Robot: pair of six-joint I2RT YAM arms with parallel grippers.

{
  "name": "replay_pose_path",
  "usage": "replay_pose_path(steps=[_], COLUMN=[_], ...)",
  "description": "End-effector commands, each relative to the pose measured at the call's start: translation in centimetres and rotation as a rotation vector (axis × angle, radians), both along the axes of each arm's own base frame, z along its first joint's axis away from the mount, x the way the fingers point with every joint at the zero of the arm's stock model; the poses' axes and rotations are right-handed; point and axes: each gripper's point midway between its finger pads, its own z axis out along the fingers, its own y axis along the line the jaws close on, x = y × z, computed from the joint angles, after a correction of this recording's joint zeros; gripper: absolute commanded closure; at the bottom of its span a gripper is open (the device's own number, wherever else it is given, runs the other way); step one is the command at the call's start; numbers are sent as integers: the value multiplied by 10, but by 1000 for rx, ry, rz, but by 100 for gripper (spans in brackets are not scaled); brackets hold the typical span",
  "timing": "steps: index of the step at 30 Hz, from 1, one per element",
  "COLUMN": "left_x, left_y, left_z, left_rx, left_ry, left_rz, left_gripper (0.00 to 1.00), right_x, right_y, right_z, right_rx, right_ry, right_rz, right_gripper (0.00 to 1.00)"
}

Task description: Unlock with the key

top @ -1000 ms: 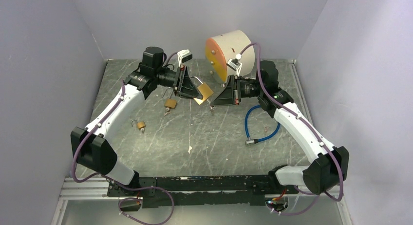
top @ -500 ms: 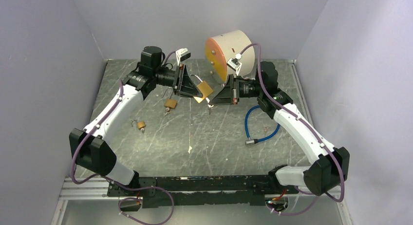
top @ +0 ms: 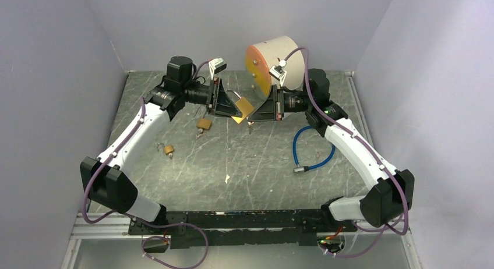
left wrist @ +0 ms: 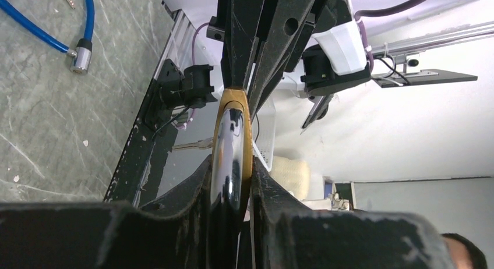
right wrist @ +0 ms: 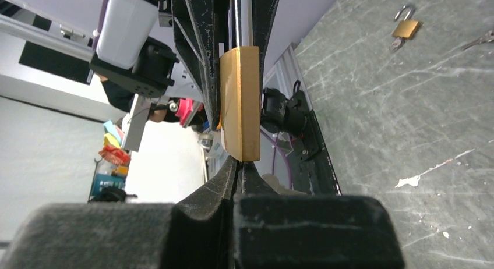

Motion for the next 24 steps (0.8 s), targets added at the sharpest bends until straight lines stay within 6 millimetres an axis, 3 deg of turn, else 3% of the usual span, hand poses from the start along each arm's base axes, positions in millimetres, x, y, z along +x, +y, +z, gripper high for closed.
replay_pose_path(steps=[1,12,18,24], left_x=[-44,-46,-36,-18], left_y=[1,0,-4,-6], left_z=[43,38,43,48], left_rx=[-113,-112,-138,-142], left_ry=[-71,-77,-129,-307], left_rz=[-133,-131,-63,64], left_gripper=[97,98,98,98], right_x=[42,58,45,18], right_y=[6,4,1,1], right_z=[30,47,48,51], right_rx=[87,218,313,418], right_ry=[-109,-14,90,425], right_rz=[-238,-346,-319,-165], right_gripper=[100,100,100,100])
